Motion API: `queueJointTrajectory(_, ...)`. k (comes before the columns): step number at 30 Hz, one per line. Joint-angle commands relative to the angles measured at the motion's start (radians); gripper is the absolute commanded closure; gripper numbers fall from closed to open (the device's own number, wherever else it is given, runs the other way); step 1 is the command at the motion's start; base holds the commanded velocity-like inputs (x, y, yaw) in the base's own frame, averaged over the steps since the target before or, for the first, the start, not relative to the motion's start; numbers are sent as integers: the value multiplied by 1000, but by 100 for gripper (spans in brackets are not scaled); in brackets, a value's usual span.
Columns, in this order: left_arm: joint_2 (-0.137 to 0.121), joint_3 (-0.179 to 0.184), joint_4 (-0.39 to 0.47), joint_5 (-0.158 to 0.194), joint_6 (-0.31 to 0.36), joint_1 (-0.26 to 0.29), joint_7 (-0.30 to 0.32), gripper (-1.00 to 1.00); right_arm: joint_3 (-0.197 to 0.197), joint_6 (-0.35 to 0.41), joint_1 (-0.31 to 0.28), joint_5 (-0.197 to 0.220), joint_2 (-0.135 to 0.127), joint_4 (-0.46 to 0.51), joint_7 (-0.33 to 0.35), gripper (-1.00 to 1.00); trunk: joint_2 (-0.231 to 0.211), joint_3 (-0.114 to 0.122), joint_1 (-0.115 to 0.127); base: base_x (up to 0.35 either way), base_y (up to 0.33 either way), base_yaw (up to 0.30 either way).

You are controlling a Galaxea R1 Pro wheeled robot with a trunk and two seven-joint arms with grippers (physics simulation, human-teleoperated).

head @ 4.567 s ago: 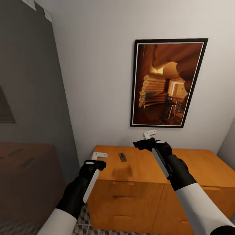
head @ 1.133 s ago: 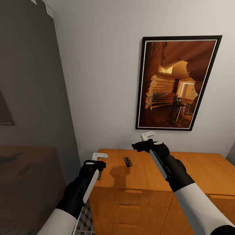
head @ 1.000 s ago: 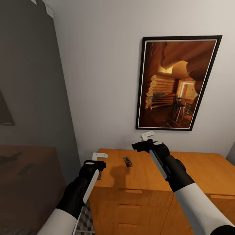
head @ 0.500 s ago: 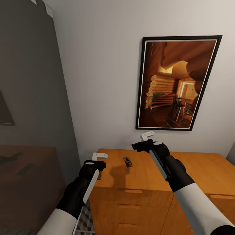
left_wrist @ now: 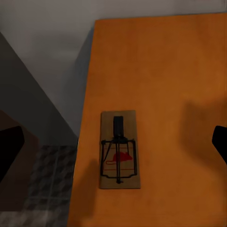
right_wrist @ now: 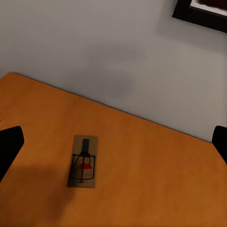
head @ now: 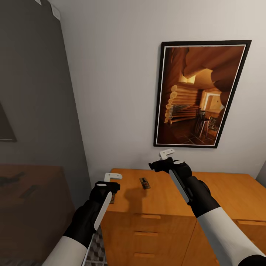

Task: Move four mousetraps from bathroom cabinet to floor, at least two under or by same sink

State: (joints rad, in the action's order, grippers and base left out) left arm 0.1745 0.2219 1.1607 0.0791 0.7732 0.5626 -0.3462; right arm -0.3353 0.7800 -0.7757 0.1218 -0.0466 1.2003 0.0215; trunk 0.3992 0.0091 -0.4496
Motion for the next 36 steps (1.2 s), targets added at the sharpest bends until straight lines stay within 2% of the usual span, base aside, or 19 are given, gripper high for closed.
queueJointTrajectory(1, 0, 1, 1, 8, 3, 0, -8, -100, -2, 4, -1, 6, -1, 1, -1, -100, 1, -1, 0, 0, 0, 0)
queueJointTrajectory(36, 0, 1, 0, 8, 3, 0, -8, -100, -16, 5, -1, 10, -1, 1, 1, -100, 1, -2, 0, 0, 0, -31)
